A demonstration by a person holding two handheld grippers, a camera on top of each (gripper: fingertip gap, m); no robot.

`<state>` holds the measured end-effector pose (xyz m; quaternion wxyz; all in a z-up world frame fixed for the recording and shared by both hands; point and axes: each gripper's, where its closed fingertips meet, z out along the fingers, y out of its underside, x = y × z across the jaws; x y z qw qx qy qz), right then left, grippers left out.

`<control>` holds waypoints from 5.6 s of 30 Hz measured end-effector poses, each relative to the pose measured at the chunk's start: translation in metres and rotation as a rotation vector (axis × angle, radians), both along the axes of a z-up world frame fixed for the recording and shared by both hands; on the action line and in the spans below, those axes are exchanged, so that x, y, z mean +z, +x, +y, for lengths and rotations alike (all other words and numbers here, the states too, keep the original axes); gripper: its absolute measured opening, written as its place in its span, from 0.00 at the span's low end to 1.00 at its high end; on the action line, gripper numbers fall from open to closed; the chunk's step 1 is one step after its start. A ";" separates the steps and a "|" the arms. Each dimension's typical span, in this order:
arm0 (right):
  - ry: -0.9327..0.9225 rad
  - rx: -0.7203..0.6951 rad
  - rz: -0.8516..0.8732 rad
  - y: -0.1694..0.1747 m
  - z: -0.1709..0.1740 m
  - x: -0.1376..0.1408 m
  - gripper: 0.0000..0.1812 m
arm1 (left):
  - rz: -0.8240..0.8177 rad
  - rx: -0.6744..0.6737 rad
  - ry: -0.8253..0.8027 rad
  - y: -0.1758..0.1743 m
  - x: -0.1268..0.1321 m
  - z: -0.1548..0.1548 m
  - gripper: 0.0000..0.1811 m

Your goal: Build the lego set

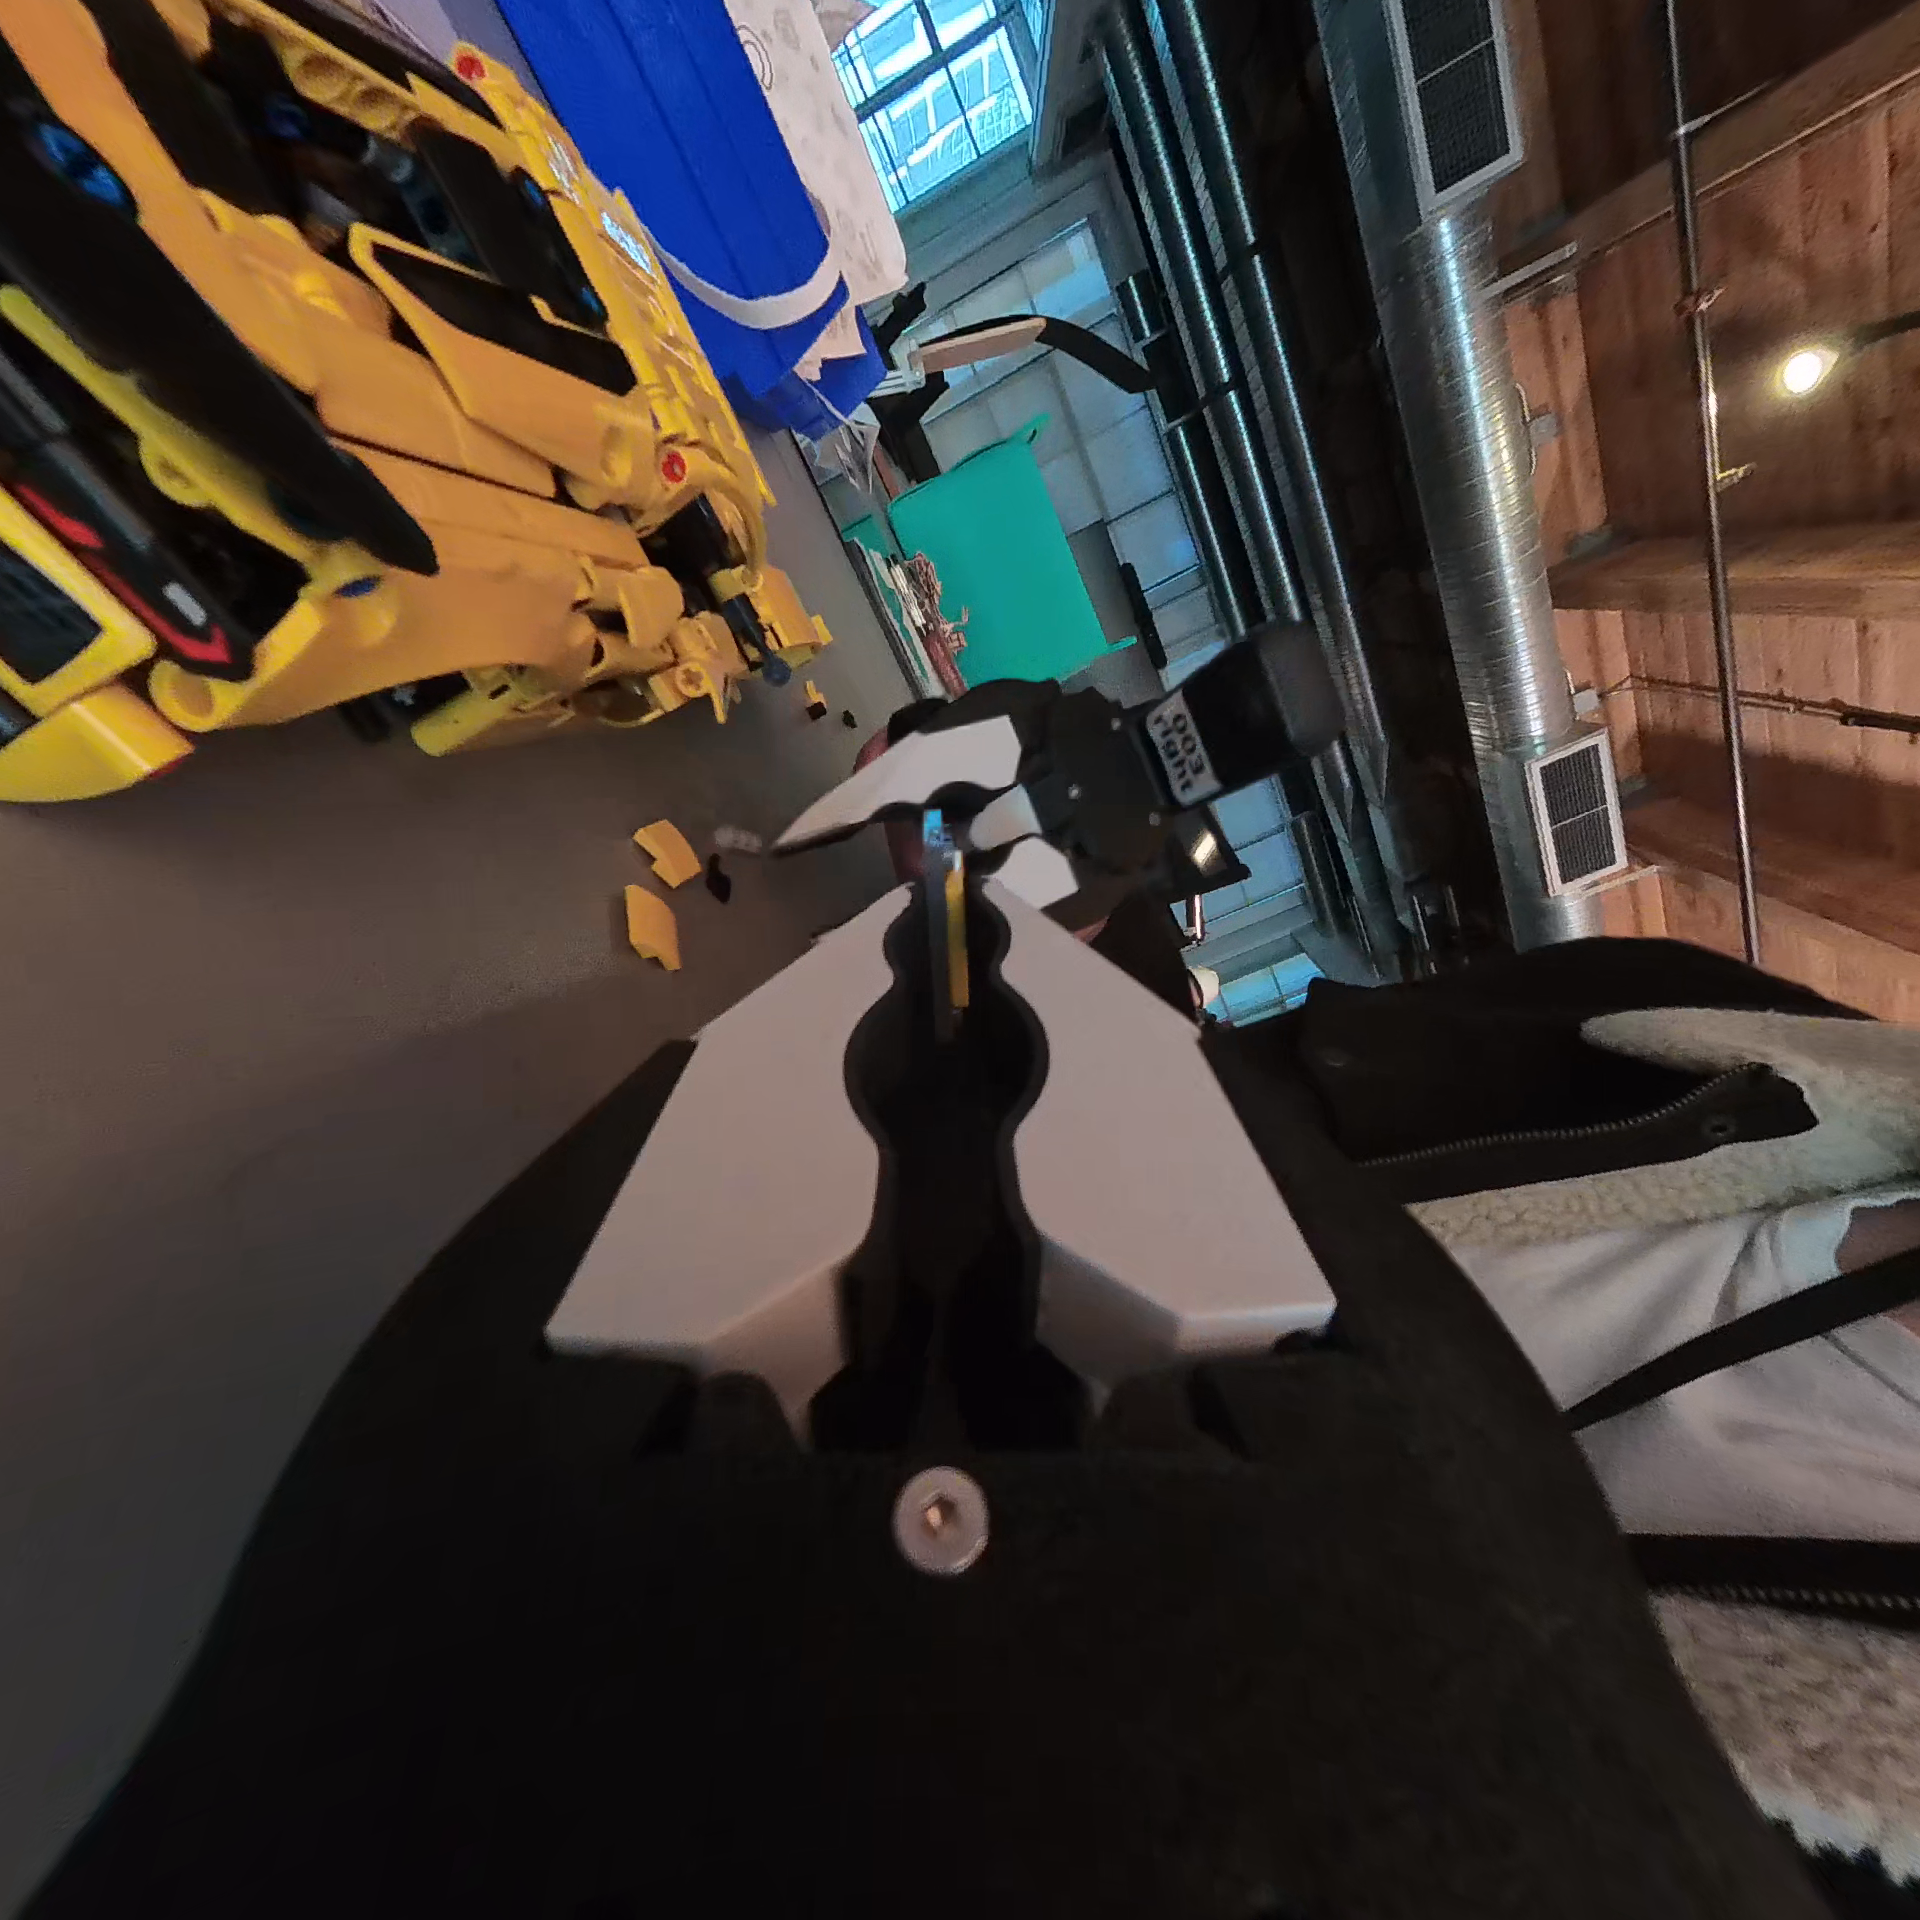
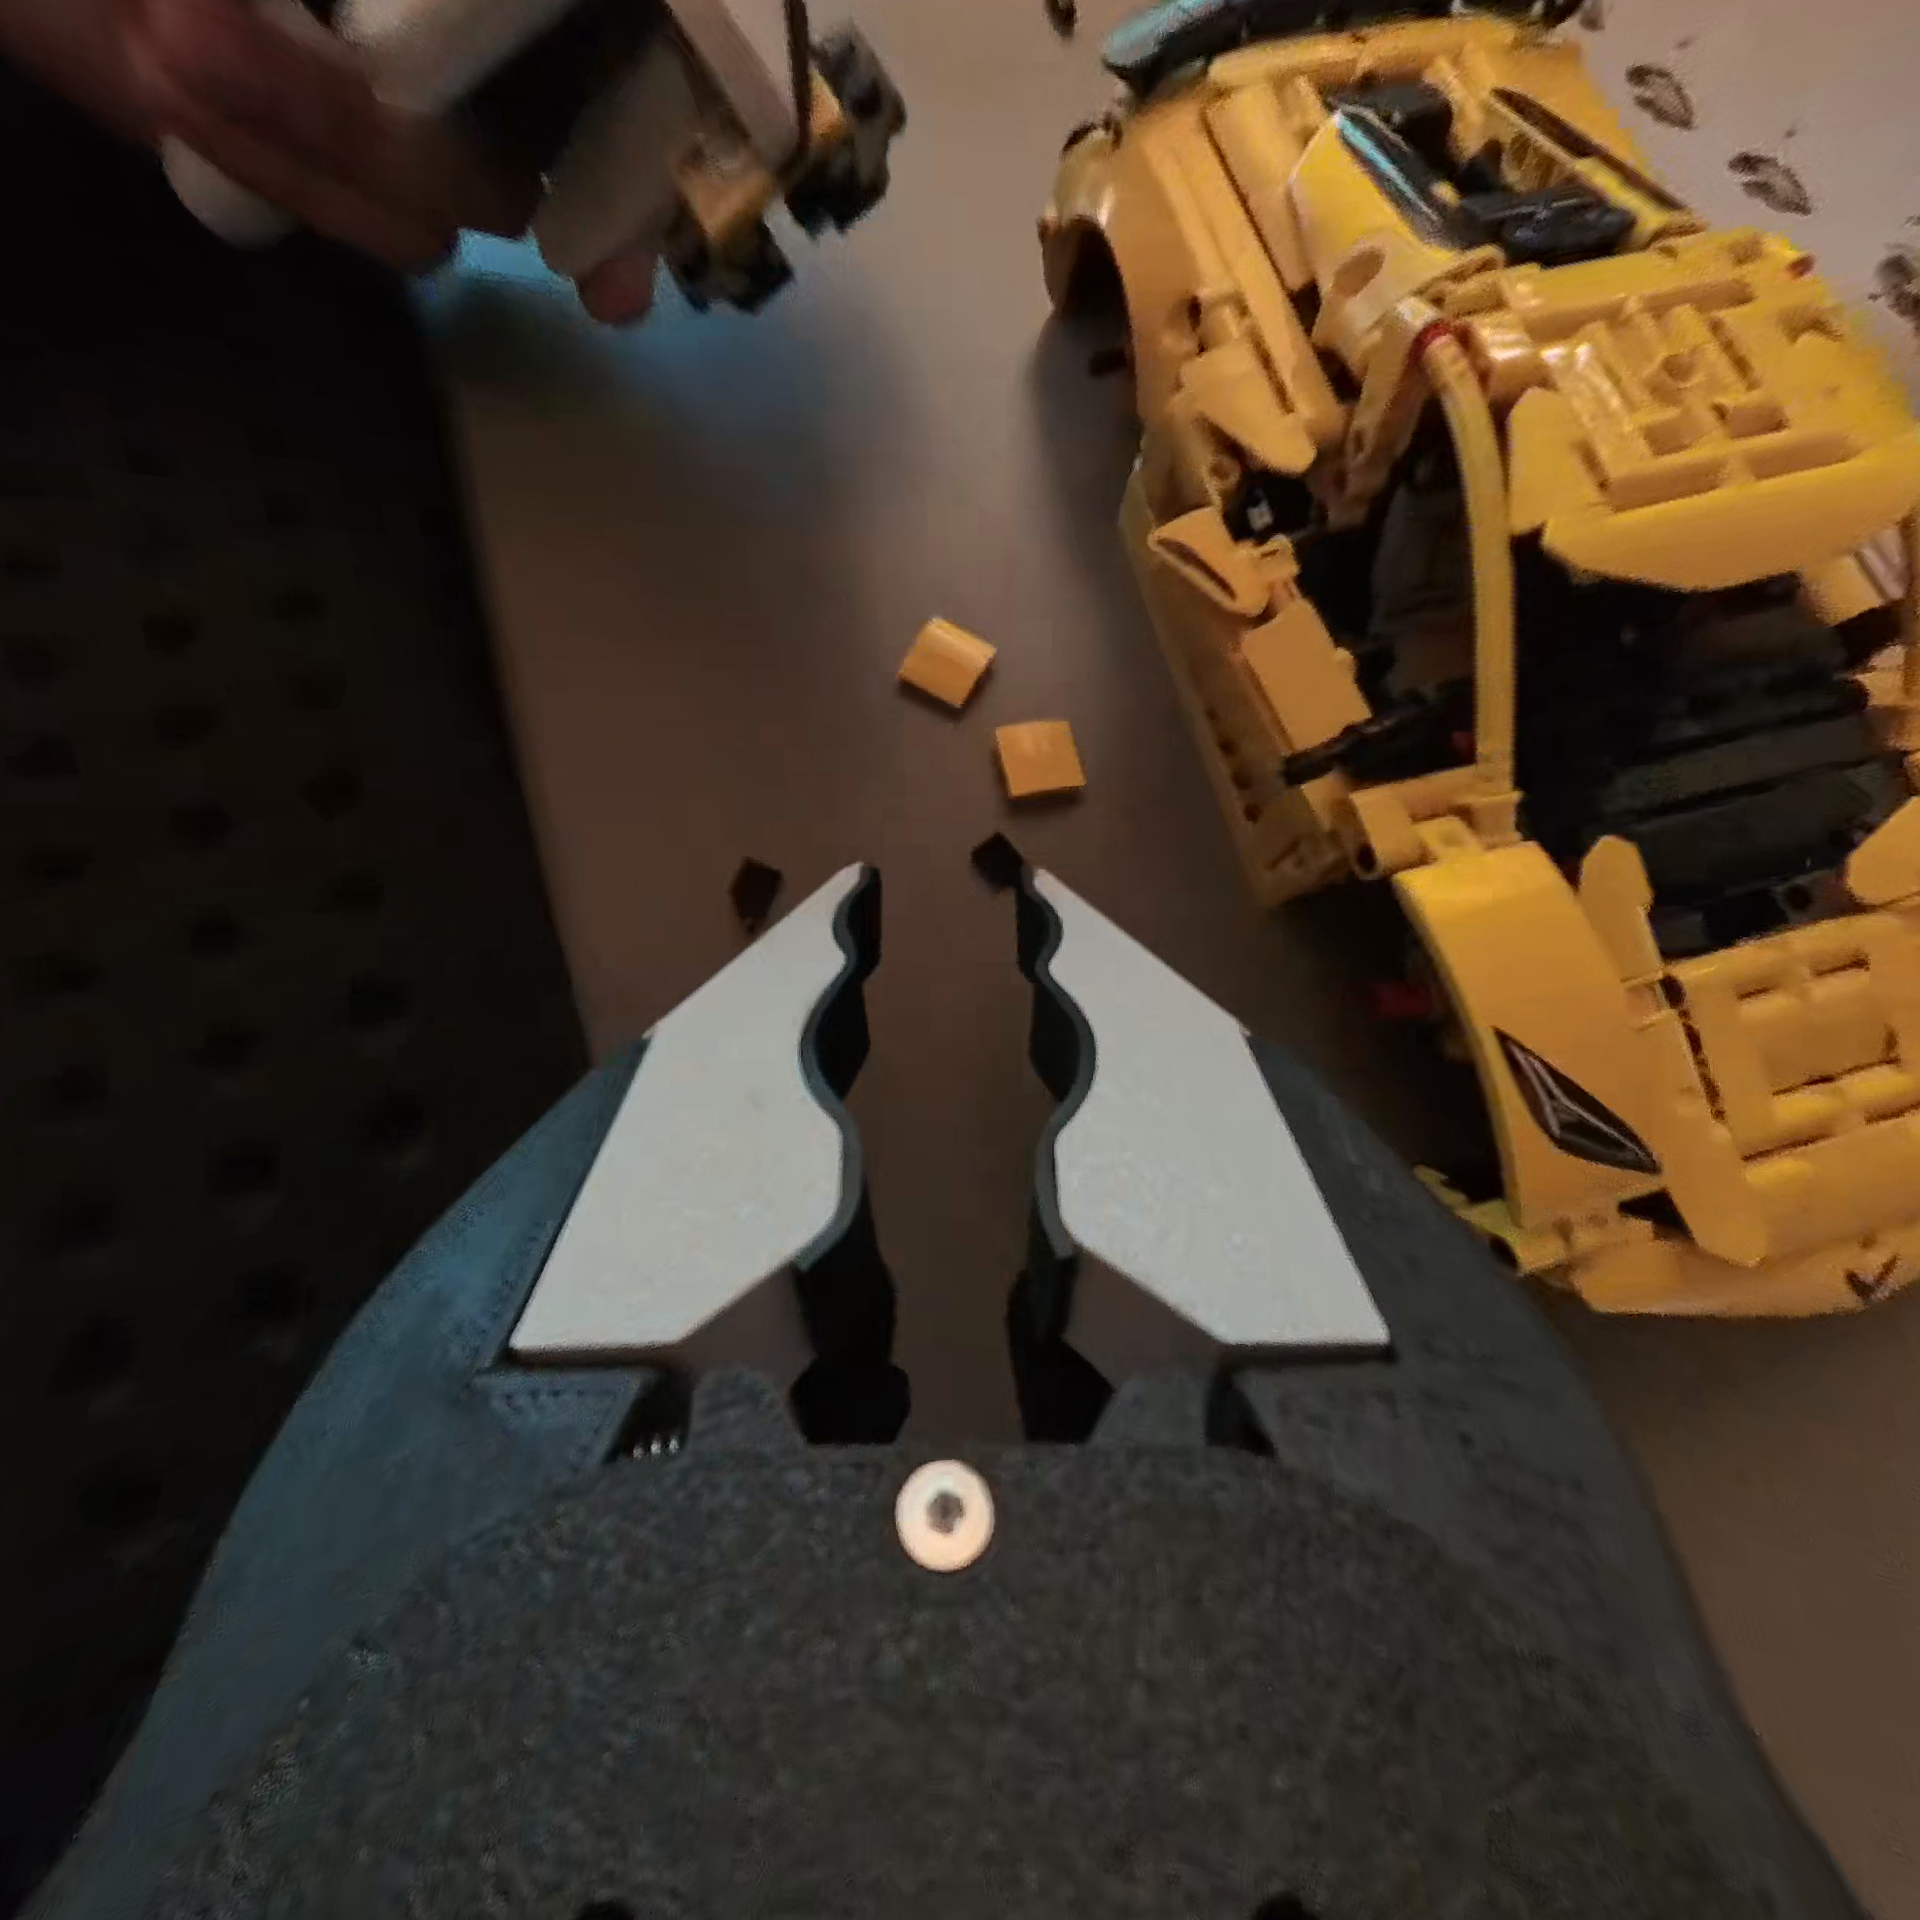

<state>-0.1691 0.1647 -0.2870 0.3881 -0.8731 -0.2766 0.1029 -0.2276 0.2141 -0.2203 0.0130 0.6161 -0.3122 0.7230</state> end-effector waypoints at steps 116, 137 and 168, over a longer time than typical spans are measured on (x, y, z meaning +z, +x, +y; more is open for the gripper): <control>-0.070 0.197 -0.106 -0.036 -0.019 -0.015 0.06 | 0.009 0.175 0.074 -0.011 -0.001 0.039 0.03; 0.107 0.816 -0.468 -0.072 0.034 0.079 0.04 | -0.082 -0.189 -0.024 -0.014 0.013 -0.024 0.03; -0.140 1.031 -0.476 -0.034 -0.036 -0.016 0.05 | 0.040 -0.126 -0.018 -0.006 -0.007 -0.013 0.03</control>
